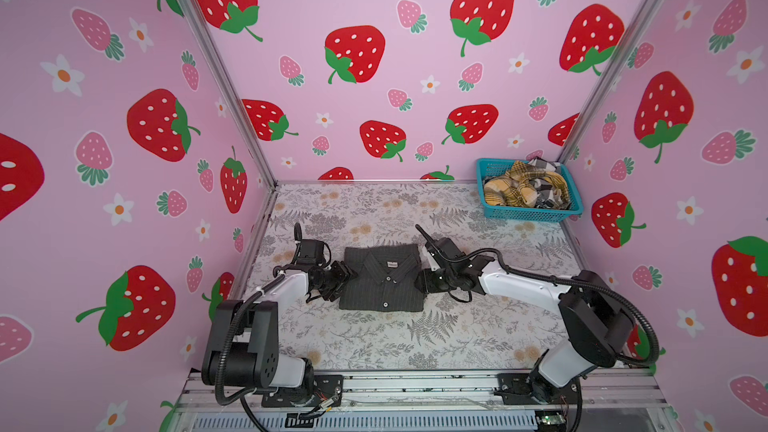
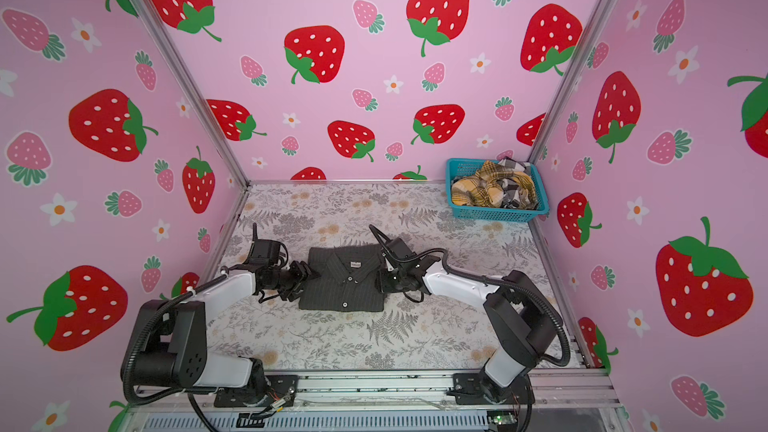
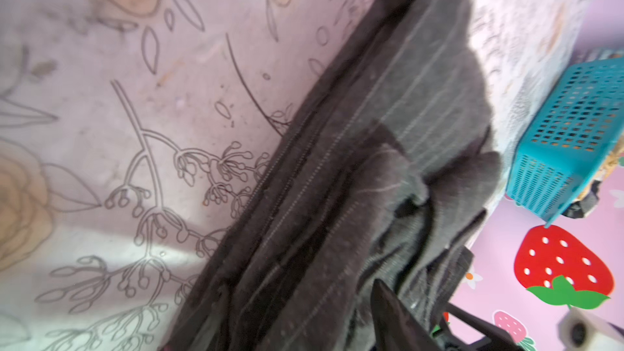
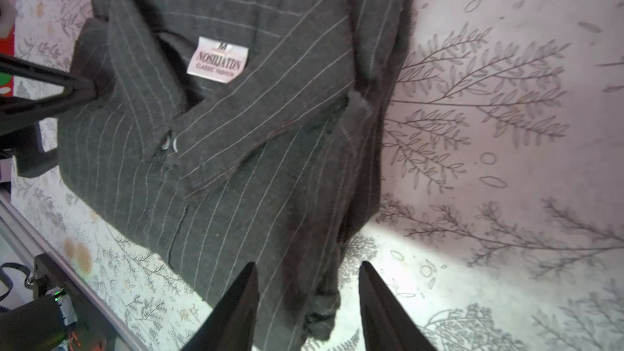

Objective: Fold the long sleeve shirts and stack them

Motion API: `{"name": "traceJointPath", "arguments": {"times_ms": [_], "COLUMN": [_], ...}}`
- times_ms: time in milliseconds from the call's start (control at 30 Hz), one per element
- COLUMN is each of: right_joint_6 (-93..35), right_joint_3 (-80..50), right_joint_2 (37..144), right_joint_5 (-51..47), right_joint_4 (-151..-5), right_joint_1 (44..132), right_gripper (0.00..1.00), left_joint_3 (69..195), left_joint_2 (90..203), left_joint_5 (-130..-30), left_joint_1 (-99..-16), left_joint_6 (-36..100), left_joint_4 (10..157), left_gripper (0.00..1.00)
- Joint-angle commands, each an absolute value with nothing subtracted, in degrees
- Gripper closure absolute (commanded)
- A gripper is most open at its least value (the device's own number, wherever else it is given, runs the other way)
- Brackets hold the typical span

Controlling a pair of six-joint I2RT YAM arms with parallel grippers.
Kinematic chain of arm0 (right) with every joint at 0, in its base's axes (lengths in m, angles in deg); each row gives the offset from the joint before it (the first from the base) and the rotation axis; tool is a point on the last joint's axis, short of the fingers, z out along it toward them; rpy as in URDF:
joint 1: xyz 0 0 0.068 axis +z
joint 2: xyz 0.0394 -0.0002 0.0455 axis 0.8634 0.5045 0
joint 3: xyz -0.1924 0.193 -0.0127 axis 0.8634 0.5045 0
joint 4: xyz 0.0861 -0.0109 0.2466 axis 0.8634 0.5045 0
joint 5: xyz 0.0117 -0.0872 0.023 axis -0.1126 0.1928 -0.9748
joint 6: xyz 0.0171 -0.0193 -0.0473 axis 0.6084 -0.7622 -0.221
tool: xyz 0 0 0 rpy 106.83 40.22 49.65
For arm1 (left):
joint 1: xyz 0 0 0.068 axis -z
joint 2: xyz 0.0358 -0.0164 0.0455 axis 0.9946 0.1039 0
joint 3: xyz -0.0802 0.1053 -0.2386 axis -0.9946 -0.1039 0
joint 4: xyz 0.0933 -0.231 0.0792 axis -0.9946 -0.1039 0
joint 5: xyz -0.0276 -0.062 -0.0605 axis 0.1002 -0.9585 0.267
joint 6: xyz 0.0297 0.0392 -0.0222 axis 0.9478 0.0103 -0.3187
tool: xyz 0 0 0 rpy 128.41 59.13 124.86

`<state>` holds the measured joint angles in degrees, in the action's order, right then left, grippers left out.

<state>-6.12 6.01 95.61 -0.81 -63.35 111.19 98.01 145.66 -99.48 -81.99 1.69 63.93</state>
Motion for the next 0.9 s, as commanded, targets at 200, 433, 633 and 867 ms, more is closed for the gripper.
{"name": "traceJointPath", "arguments": {"times_ms": [200, 433, 633, 867], "right_joint_6": [-3.5, -3.0, 0.1, 1.9], "right_joint_3": [6.7, 3.7, 8.7, 14.0], "right_joint_2": [99.5, 100.5, 106.5, 105.2], "right_joint_5": [-4.2, -10.9, -14.1, -17.3], "right_joint_4": [-67.5, -74.9, -79.6, -83.0], "right_joint_1": [112.4, 112.3, 109.9, 106.7], "right_gripper": [0.65, 0.83, 0.88, 0.77], "left_joint_3": [96.2, 94.3, 94.3, 95.4], "left_joint_2": [145.9, 148.6, 148.3, 147.3], "left_joint_5": [-102.9, -103.6, -103.8, -104.1], "left_joint_1": [-84.8, -84.8, -85.4, -86.2], "left_joint_6": [0.6, 0.9, 1.1, 1.6], "left_joint_4": [64.7, 66.9, 66.7, 65.1], "left_gripper": [0.35, 0.36, 0.37, 0.37]}}
